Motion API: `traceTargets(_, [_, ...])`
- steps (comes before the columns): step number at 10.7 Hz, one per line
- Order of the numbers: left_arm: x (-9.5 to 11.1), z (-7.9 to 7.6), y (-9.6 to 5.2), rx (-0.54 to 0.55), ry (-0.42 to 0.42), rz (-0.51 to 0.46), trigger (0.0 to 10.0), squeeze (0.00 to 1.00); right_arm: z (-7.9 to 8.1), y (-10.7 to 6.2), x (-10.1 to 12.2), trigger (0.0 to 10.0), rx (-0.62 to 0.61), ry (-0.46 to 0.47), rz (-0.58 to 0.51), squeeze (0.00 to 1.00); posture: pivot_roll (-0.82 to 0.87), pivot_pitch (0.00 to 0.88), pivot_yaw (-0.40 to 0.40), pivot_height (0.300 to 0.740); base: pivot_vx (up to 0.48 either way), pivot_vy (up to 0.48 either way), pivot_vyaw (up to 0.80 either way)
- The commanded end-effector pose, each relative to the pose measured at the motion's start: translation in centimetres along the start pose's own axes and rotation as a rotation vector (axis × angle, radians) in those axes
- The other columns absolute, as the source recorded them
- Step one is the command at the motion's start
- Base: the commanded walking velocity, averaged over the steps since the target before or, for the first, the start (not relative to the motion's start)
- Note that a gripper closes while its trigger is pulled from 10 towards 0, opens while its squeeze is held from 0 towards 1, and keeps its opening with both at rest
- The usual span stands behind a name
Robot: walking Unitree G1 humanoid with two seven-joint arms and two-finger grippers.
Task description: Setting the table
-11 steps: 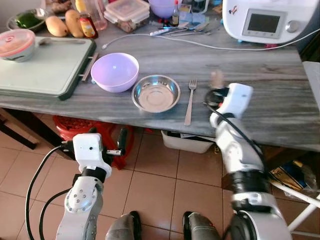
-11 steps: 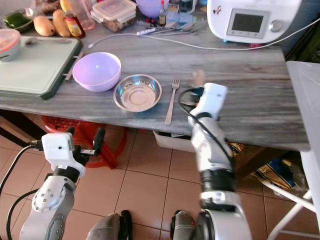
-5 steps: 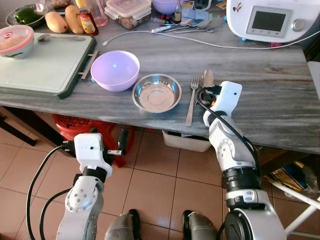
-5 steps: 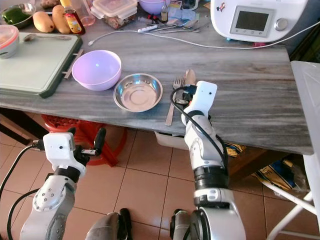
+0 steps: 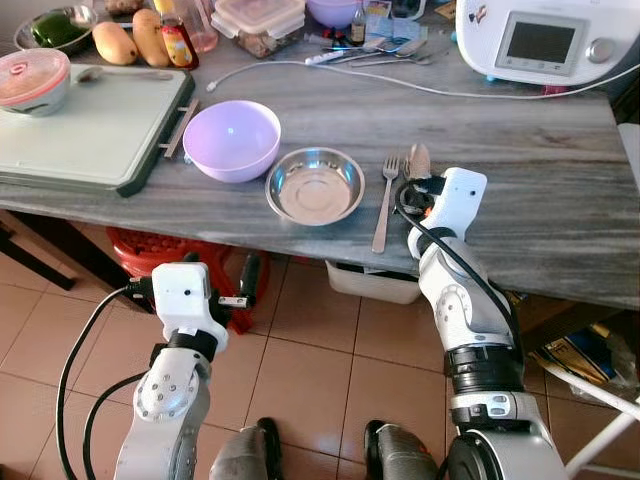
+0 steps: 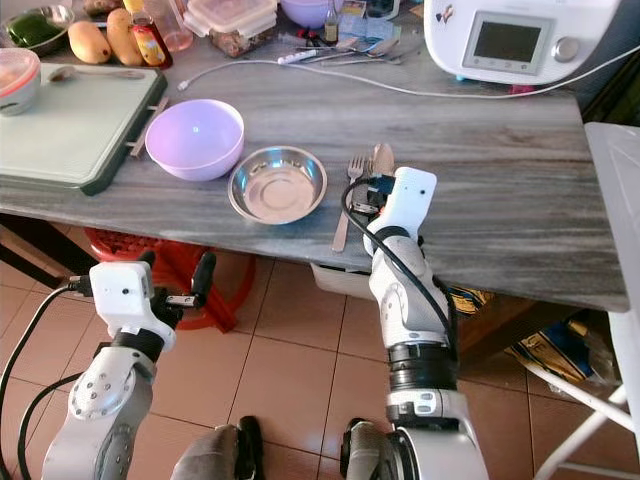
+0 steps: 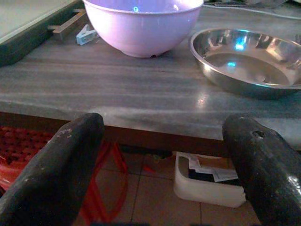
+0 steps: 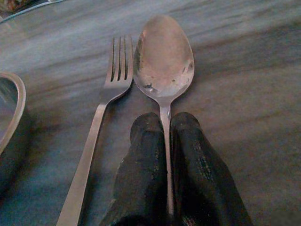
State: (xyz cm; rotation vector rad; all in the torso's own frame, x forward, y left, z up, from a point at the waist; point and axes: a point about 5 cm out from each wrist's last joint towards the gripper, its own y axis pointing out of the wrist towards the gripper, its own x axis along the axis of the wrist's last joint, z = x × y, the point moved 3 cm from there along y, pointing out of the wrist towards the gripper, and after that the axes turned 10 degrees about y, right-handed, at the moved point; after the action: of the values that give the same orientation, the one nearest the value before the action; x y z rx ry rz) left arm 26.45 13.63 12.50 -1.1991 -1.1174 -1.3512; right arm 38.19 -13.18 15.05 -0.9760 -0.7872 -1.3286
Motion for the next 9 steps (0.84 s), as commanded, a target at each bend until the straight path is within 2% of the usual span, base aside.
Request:
traceTargets(1, [-0.18, 0.0, -0.18, -0.007, 0.004, 0.012, 10.0, 0.0, -0.94, -0.36, -1.59, 10.0, -0.043, 0.022, 0.061, 0.0, 0.01, 0.252, 0.066, 0.74, 0.0, 0.0, 0.0])
traceTargets(5, [-0.15, -0.14, -0.14, -0.007, 0.0, 0.012, 10.0, 0.0, -1.11, -0.53, -1.7, 10.0, -0.063, 0.022, 0.062, 0.0, 0.01, 0.255, 0.061, 0.74, 0.0, 0.0, 0.0])
traceTargets(6, [-0.16, -0.19, -0.14, -0.008, -0.001, 0.012, 10.0, 0.0, -1.2, -0.56, -1.71, 10.0, -0.065, 0.024, 0.062, 1.0, 0.01, 0.255, 0.061, 0.74, 0.0, 0.0, 0.0])
traceTargets(8, [-0.14, -0.24, -0.03, -0.011, -0.003, 0.009, 10.0, 0.0, -1.29, -0.61, -1.63, 10.0, -0.066, 0.023, 0.054, 0.97, 0.0, 0.253, 0.06, 0.74, 0.0, 0.0, 0.0])
traceTargets(9, [-0.14, -0.29, -0.01, -0.012, -0.004, 0.009, 10.0, 0.0, -1.26, -0.59, -1.34, 10.0, -0.056, 0.007, 0.039, 0.81, 0.0, 0.252, 0.058, 0.74, 0.0, 0.0, 0.0])
